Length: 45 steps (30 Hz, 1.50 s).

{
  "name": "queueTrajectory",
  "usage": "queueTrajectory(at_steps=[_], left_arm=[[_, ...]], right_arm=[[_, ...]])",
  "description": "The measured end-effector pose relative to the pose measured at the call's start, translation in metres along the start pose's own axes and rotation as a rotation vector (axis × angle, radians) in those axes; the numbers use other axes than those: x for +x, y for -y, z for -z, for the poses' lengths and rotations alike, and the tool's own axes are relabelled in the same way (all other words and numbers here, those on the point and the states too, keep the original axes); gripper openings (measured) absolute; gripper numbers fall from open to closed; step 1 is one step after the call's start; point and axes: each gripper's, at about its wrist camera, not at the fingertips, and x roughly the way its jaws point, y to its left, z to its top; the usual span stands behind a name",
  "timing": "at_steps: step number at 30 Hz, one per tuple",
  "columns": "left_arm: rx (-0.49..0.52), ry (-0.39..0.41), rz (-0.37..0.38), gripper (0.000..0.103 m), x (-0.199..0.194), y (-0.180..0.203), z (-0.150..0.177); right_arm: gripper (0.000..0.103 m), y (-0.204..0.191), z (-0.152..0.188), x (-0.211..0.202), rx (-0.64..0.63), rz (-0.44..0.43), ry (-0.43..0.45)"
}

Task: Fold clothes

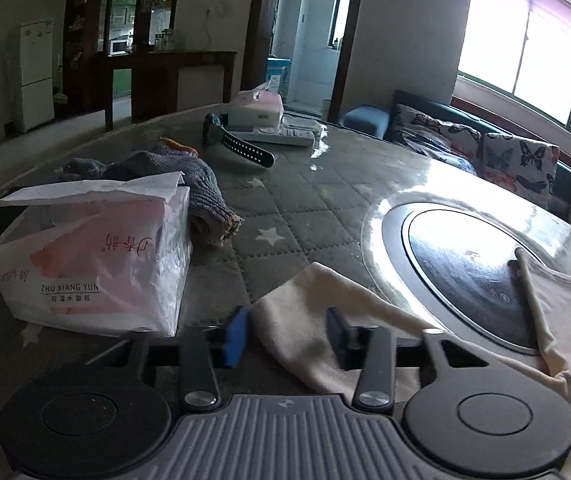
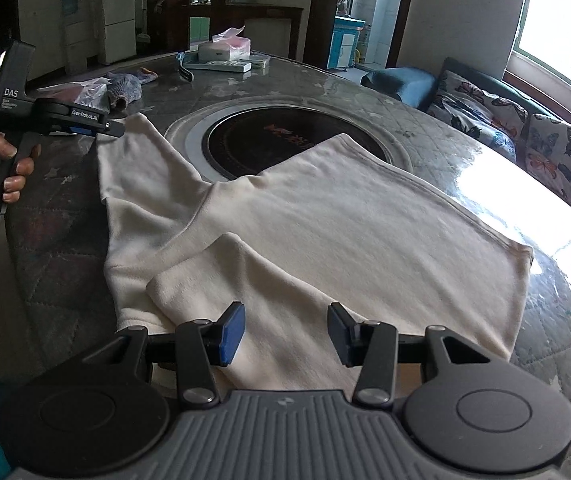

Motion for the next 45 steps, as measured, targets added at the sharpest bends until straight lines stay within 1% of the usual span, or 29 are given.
queueTrajectory(at_steps=[2, 3, 5, 8, 9, 15, 18, 20, 22, 26, 29, 30, 31, 33, 34, 36, 37, 38, 40, 42, 45], left_arm=[[-0.021, 0.001, 0.031, 0.013, -0.001, 0.0, 0.0], [-0.032, 0.004, 0.051, 0.011, -0.003, 0.001, 0.001], [-0.046, 0.017, 0.102, 0.01, -0.009, 0.004, 0.001], [-0.049, 0.051, 0.209, 0.009, -0.024, 0.012, -0.002], [-0.047, 0.059, 0.256, 0.009, -0.031, 0.017, -0.004], [0.05, 0.076, 0.552, 0.009, -0.069, 0.068, -0.009], [0.116, 0.072, 0.679, 0.009, -0.083, 0.099, -0.003], [0.151, 0.037, 0.753, 0.009, -0.085, 0.119, 0.004], [0.199, -0.007, 0.803, 0.009, -0.085, 0.139, 0.016], [0.3, -0.107, 0.837, 0.014, -0.073, 0.172, 0.043], [0.368, -0.152, 0.835, 0.015, -0.071, 0.184, 0.061], [0.388, -0.166, 0.832, 0.021, -0.07, 0.187, 0.066], [0.399, -0.161, 0.824, 0.026, -0.072, 0.186, 0.068], [0.415, -0.137, 0.804, 0.053, -0.076, 0.18, 0.069], [0.423, -0.126, 0.795, 0.058, -0.078, 0.177, 0.07], [0.445, -0.085, 0.768, 0.073, -0.085, 0.166, 0.067], [0.451, -0.067, 0.748, 0.078, -0.088, 0.159, 0.065], [0.454, -0.05, 0.726, 0.085, -0.09, 0.153, 0.064], [0.455, -0.026, 0.692, 0.089, -0.089, 0.144, 0.062], [0.442, -0.02, 0.653, 0.093, -0.089, 0.131, 0.06], [0.418, -0.022, 0.598, 0.094, -0.084, 0.115, 0.059]], right_arm=[[0.046, 0.002, 0.001, -0.002, 0.006, 0.005, 0.005], [0.046, 0.002, 0.001, -0.003, 0.008, 0.008, 0.008], [0.046, 0.004, 0.002, -0.006, 0.014, 0.013, 0.013], [0.046, 0.008, 0.004, -0.01, 0.026, 0.021, 0.02], [0.046, 0.009, 0.004, -0.011, 0.032, 0.023, 0.022], [0.046, 0.022, 0.008, -0.019, 0.085, 0.036, 0.045], [0.046, 0.031, 0.01, -0.024, 0.124, 0.041, 0.059], [0.046, 0.037, 0.012, -0.027, 0.152, 0.044, 0.067], [0.046, 0.042, 0.015, -0.029, 0.181, 0.045, 0.07], [0.045, 0.052, 0.022, -0.033, 0.226, 0.05, 0.067], [0.045, 0.058, 0.025, -0.032, 0.261, 0.043, 0.061], [0.045, 0.059, 0.026, -0.032, 0.273, 0.037, 0.06], [0.045, 0.061, 0.026, -0.031, 0.288, 0.024, 0.057], [0.045, 0.061, 0.025, -0.027, 0.299, 0.007, 0.052], [0.045, 0.061, 0.024, -0.025, 0.303, -0.005, 0.049], [0.045, 0.058, 0.021, -0.018, 0.309, -0.027, 0.041], [0.045, 0.057, 0.019, -0.015, 0.311, -0.038, 0.037], [0.044, 0.056, 0.018, -0.011, 0.311, -0.047, 0.032], [0.041, 0.052, 0.016, -0.004, 0.309, -0.058, 0.023], [0.038, 0.049, 0.015, 0.002, 0.311, -0.066, 0.015], [0.03, 0.045, 0.012, 0.008, 0.31, -0.079, 0.01]])
